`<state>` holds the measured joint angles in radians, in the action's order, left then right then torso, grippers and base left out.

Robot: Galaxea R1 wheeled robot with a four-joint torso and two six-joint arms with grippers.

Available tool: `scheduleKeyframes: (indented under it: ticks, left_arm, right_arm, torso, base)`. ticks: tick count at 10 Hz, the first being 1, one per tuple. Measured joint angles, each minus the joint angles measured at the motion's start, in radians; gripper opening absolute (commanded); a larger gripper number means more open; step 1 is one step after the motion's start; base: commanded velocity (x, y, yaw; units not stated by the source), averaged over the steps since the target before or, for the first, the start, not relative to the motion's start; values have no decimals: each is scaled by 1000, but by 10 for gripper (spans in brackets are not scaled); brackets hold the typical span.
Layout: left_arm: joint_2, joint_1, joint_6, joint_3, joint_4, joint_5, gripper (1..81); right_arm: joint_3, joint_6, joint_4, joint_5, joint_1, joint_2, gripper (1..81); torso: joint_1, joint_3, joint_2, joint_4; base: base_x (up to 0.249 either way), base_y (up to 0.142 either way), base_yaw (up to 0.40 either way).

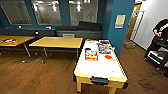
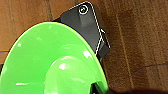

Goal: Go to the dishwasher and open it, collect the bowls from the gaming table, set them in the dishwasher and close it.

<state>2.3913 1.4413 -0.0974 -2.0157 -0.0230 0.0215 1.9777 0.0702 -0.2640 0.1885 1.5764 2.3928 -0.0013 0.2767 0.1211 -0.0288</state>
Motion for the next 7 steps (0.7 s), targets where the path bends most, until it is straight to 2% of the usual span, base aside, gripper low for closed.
scheduleKeyframes:
  ticks: [3, 5, 7]
  left_arm:
    - [0, 3, 0, -1, -4, -1, 10]
    - [2, 19, 0, -1, -5, 8, 10]
    - [14, 0, 0, -1, -15, -5, 10]
  right_arm:
    - [3, 0, 2, 0, 0, -21, 10]
    - [4, 0, 6, -8, 13, -1, 10]
    - [6, 0, 10, 0, -1, 7, 10]
  torso:
    - [0, 0, 0, 0]
    - [0, -1, 1, 0]
    - [1, 0, 1, 0]
  base:
    - [-91, 0, 0]
    - [0, 0, 0]
    - [0, 0, 0]
